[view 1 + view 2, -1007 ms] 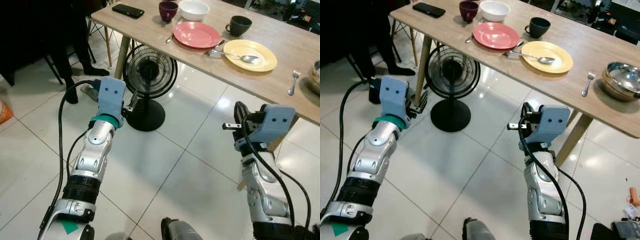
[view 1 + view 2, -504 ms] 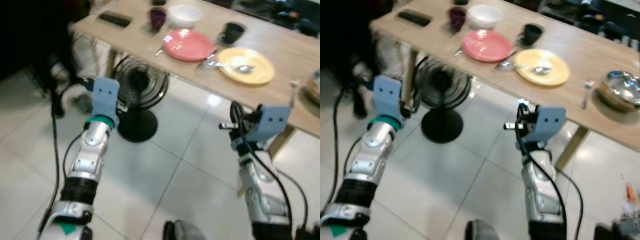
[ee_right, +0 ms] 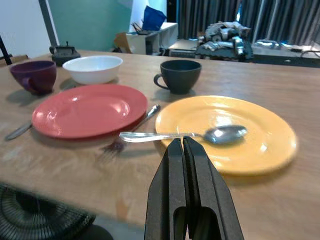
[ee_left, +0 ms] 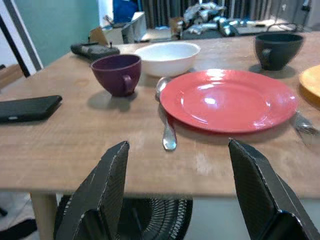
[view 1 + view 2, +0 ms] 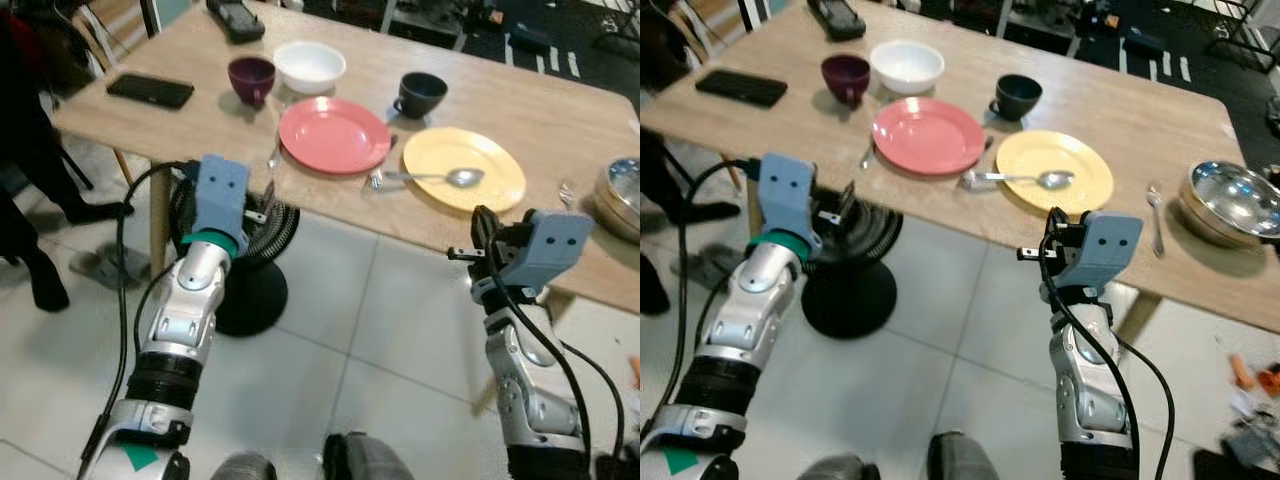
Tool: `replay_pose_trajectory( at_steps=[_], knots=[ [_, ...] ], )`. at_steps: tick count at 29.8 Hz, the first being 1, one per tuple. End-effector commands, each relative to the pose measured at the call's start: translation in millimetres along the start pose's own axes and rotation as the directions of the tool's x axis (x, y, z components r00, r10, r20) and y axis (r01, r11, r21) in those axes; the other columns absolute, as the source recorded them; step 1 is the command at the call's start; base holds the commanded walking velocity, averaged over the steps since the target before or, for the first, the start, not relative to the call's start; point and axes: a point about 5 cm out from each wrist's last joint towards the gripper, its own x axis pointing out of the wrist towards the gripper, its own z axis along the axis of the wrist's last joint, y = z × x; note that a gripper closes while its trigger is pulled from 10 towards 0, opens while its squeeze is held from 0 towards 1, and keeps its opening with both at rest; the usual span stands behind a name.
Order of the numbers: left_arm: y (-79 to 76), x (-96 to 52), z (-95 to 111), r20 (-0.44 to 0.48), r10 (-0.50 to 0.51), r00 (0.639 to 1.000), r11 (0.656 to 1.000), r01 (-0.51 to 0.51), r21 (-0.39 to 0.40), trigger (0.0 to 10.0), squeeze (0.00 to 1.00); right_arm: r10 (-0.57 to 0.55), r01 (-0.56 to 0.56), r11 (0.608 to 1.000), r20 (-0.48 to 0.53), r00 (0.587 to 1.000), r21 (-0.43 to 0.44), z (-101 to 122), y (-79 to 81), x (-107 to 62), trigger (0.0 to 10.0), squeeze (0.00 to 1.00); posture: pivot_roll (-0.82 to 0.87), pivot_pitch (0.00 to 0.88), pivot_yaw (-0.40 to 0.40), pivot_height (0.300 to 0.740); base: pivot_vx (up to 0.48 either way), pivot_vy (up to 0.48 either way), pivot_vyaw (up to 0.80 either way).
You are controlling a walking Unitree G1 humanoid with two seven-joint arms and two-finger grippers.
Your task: Setting the table
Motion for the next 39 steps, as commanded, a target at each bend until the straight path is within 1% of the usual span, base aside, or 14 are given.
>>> replay_pose_trajectory(
  at_steps=[1, 5, 7, 9, 10, 12, 13, 14, 15, 18, 21, 35, 37, 39],
  knots=[
    [-3.2, -0.8, -2.1, -0.010, -0.012, 1.000, 1.000, 0.012, 0.002, 10.0, 0.00, -0.024, 0.024, 1.000, -0.015, 1.000, -0.010, -2.3, -4.7, -1.6, 10.0, 0.00, 0.05, 0.000, 0.006, 0.740, 0.480, 0.000, 0.00],
    [-3.8, -0.9, -2.0, -0.011, -0.014, 1.000, 1.000, 0.014, 0.002, 10.0, 0.00, -0.036, 0.036, 0.999, -0.015, 0.999, -0.016, -2.0, -6.4, -1.7, 10.0, 0.00, 0.05, 0.000, 0.007, 0.740, 0.480, 0.000, 0.00],
    [-4.5, -0.2, -1.1, -0.008, -0.021, 1.000, 1.000, 0.021, 0.016, 10.0, 0.00, -0.077, 0.077, 0.997, -0.004, 0.997, -0.018, 0.0, -11.0, -1.1, 10.0, 0.00, 0.05, 0.000, 0.007, 0.740, 0.480, 0.000, 0.00],
    [-4.5, -0.2, -1.1, -0.008, -0.021, 1.000, 1.000, 0.021, 0.016, 10.0, 0.00, -0.077, 0.077, 0.997, -0.004, 0.997, -0.018, 0.0, -11.0, -1.1, 10.0, 0.00, 0.05, 0.000, 0.007, 0.740, 0.480, 0.000, 0.00],
    [-4.7, 0.1, -0.6, -0.005, -0.025, 1.000, 0.999, 0.025, 0.025, 10.0, 0.00, -0.089, 0.089, 0.996, -0.001, 0.996, -0.019, 0.7, -12.3, -0.7, 10.0, 0.00, 0.05, 0.000, 0.008, 0.740, 0.480, 0.000, 0.00],
    [-7.4, 0.9, 3.0, 0.008, -0.040, 0.999, 0.999, 0.040, 0.031, 10.0, 0.00, -0.153, 0.153, 0.988, 0.031, 0.988, 0.000, 8.4, -19.6, 1.5, 10.0, 0.00, 0.05, 0.000, 0.009, 0.740, 0.480, 0.000, 0.00],
    [-7.4, 0.9, 3.0, 0.008, -0.040, 0.999, 0.999, 0.040, 0.031, 10.0, 0.00, -0.153, 0.153, 0.988, 0.031, 0.988, 0.000, 8.4, -19.6, 1.5, 10.0, 0.00, 0.05, 0.000, 0.009, 0.740, 0.480, 0.000, 0.00],
    [-9.9, 1.3, 4.9, 0.014, -0.056, 0.998, 0.998, 0.056, 0.030, 10.0, 0.00, -0.174, 0.174, 0.985, 0.046, 0.984, 0.006, 12.7, -22.9, 2.8, 10.0, 0.00, 0.05, 0.000, 0.012, 0.740, 0.352, 0.000, 0.00],
    [-13.2, 1.4, 6.9, 0.019, -0.078, 0.997, 0.996, 0.077, 0.044, 10.0, 0.00, -0.184, 0.184, 0.983, 0.055, 0.981, 0.009, 15.4, -24.9, 3.7, 10.0, 0.00, 0.05, 0.000, 0.013, 0.740, 0.000, 0.000, 0.00],
    [-15.3, 1.3, 8.0, 0.021, -0.092, 0.996, 0.994, 0.090, 0.056, 10.0, 0.00, -0.186, 0.186, 0.983, 0.058, 0.981, 0.009, 16.5, -25.7, 4.3, 10.0, 0.00, 0.05, 0.000, 0.013, 0.740, 0.000, 0.000, 0.00],
    [-23.1, -1.6, 9.6, 0.025, -0.156, 0.987, 0.986, 0.154, 0.067, 10.0, 0.00, -0.186, 0.186, 0.983, 0.057, 0.981, 0.007, 15.6, -25.1, 3.2, 10.0, 0.00, 0.05, 0.000, 0.014, 0.740, 0.000, 0.000, 0.00],
    [-22.6, -1.6, 9.5, 0.013, -0.159, 0.987, 0.985, 0.158, 0.069, 10.0, 0.00, -0.182, 0.182, 0.983, 0.046, 0.982, 0.007, 13.1, -22.5, 2.6, 10.0, 0.00, 0.05, 0.000, 0.014, 0.740, 0.000, 0.000, 0.00],
    [-22.3, -1.8, 9.4, 0.009, -0.159, 0.987, 0.985, 0.158, 0.066, 10.0, 0.00, -0.173, 0.174, 0.985, 0.047, 0.984, -0.010, 13.2, -21.7, 2.4, 10.0, 0.00, 0.05, 0.000, 0.014, 0.740, 0.000, 0.000, 0.00],
    [-22.8, -2.5, 6.6, -0.019, -0.178, 0.984, 0.981, 0.179, 0.080, 10.0, 0.00, -0.161, 0.163, 0.986, 0.048, 0.986, -0.032, 13.7, -20.1, 1.9, 10.0, 0.00, 0.05, 0.000, 0.013, 0.740, 0.000, 0.000, 0.00]
  ],
)
